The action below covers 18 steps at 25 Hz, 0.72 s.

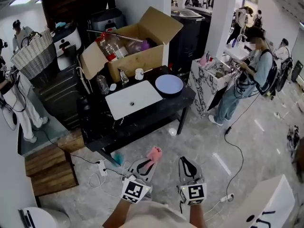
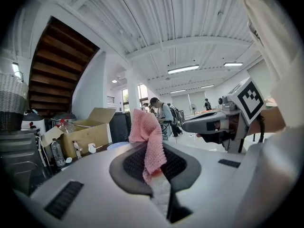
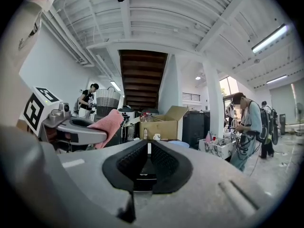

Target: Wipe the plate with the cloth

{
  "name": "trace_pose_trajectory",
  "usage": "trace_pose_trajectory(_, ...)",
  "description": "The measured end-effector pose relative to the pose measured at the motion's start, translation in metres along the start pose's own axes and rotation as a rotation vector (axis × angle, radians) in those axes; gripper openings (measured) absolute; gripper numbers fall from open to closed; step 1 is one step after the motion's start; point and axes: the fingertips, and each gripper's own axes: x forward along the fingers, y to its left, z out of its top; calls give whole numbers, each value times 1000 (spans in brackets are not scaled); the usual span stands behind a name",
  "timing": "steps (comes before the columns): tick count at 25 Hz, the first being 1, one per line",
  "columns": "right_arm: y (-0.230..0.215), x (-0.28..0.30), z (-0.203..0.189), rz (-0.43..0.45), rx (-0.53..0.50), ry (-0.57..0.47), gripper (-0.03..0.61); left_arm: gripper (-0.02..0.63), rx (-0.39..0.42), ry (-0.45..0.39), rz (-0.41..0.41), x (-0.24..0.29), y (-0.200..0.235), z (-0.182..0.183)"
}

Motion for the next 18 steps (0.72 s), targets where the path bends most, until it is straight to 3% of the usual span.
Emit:
trace_pose_trajectory(10, -32, 75, 9, -95, 16, 39, 26, 34, -18, -2, -72, 64, 63, 7)
trace_pose_trajectory(18, -39, 124, 6, -162, 16, 66, 26, 34, -10, -16, -174, 100, 95, 5)
